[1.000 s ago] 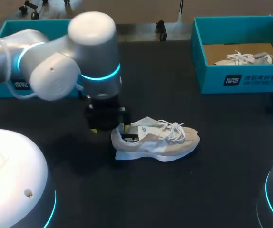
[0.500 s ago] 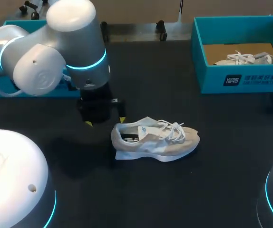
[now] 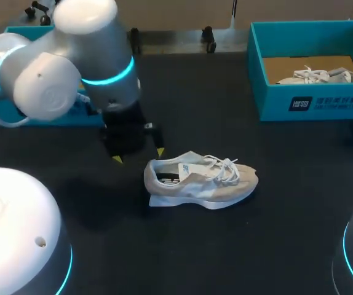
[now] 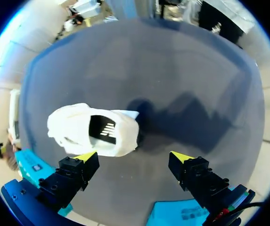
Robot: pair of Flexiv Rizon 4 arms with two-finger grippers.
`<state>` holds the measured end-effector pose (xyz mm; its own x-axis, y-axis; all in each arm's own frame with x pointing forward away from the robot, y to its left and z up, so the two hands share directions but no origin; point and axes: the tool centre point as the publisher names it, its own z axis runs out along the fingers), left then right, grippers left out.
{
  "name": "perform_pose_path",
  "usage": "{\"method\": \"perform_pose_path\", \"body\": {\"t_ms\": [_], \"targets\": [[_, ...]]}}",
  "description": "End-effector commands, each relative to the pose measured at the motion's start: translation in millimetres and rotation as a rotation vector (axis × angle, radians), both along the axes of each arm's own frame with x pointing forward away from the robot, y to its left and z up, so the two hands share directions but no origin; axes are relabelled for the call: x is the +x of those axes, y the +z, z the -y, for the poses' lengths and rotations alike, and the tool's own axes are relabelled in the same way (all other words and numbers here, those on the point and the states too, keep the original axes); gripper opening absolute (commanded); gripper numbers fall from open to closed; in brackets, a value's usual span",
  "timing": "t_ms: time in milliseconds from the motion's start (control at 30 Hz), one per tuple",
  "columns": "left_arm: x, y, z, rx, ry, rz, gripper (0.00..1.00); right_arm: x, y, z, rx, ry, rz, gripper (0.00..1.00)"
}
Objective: Take the shoe out of the shoebox, open the shoe tongue, remove and reinsert the insole, then place the shoe into the shoebox
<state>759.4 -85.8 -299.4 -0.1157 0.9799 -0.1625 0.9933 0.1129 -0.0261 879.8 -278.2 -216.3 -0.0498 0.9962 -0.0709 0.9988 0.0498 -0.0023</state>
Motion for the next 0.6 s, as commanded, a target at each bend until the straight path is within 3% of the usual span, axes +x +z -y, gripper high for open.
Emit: {"method": "perform_pose_path", "body": {"t_ms": [33,267,600], "targets": [[1.9,11,-33,-0.182,0.090,-0.114,1.00,-0.4,0,0,0.000,0.000,0.000,1.00],[10.5,-2,-54,-0.187,0.178,-0.266,1.00,-0.4,0,0,0.000,0.000,0.000,1.00],[9.9,-14,-82,-0.346,0.379,-0.505,1.00,-0.4,0,0,0.000,0.000,0.000,1.00]]}}
